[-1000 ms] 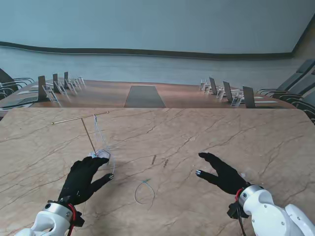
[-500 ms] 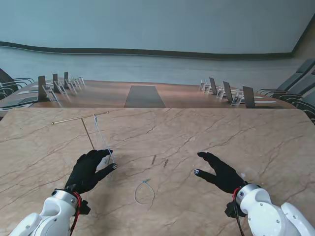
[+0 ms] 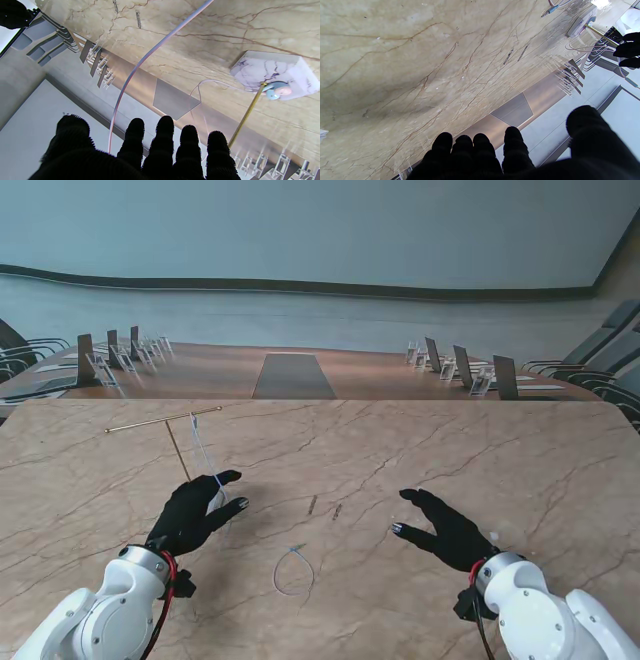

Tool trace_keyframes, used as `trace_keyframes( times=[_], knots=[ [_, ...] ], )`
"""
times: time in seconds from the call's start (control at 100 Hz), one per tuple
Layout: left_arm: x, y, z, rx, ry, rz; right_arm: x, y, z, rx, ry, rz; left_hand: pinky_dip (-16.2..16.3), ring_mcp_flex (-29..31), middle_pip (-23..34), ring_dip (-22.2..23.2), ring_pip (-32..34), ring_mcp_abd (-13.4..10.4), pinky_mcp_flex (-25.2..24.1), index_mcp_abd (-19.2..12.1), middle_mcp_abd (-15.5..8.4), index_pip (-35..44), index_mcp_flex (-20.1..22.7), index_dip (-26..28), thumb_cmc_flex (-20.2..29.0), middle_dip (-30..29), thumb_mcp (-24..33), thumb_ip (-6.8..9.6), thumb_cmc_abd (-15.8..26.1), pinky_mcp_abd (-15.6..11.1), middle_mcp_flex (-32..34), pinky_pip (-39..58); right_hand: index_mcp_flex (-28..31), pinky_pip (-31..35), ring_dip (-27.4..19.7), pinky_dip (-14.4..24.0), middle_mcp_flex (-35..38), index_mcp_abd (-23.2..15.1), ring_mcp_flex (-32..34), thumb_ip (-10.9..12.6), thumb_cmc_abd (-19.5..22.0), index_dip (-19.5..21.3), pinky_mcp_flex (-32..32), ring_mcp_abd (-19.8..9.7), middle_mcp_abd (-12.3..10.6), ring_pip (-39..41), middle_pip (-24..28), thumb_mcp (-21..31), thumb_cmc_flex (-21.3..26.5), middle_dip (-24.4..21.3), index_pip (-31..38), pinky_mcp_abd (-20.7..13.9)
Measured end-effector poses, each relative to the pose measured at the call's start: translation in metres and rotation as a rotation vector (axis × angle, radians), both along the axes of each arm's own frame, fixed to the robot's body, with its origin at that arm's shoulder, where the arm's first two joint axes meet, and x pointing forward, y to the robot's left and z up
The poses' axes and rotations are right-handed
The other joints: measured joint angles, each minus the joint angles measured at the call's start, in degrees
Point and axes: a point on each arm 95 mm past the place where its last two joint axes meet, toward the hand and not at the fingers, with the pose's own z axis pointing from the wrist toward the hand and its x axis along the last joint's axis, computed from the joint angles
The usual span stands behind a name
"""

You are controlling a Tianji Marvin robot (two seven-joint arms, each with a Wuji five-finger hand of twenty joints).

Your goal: Take the wired earphone off the rack, coil the cable and place them on the table

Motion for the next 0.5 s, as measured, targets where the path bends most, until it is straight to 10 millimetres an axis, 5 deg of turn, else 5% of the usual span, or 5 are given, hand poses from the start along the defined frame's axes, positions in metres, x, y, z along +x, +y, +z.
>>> trace_keyframes(
  times=[0.26,0.36,0.5],
  knots=[
    [0.0077,-0.0057,0.0049,-0.019,-0.016,-0.011,-0.0004,-0.0001,0.0008,-0.001,-0.003,-0.007,1.83,8.83,5.82,2.14,6.36,2.78,4.91,-1.50,-1.94,8.37,0.03,5.68,18.44,3.99,-0.13,0.00,0.09,2.63,11.96,4.01,0.00,0.00,0.00,0.00,0.00,0.00,0.00,0.00,0.00,0.23,0.00,0.00,0.00,0.00,0.00,0.00,0.01,0.02,1.30,0.00],
    [0.0079,-0.0066,0.0059,0.006,-0.034,-0.011,-0.0004,-0.0001,0.0009,-0.001,-0.003,-0.007,1.83,12.15,8.13,2.68,9.35,2.79,4.88,-1.50,-2.69,13.38,-0.55,7.34,24.17,5.57,-0.48,0.00,-0.03,2.77,15.48,13.66,0.00,0.00,0.00,0.00,0.00,0.00,0.00,0.00,0.00,0.24,0.00,0.00,0.00,0.00,0.00,0.00,0.02,0.03,1.41,0.00],
    [0.0074,-0.0070,0.0070,0.072,-0.058,-0.016,-0.0006,0.0002,0.0006,0.000,0.001,-0.006,-3.30,14.45,11.58,3.42,12.66,2.83,2.19,-5.81,-3.73,18.90,-0.57,9.32,29.38,8.91,-0.25,0.00,-3.03,2.78,16.70,29.24,0.00,0.00,0.00,0.00,0.00,0.00,0.00,0.00,0.00,0.24,0.00,0.00,0.00,0.00,0.00,0.00,0.03,0.04,2.08,0.00]
  ],
)
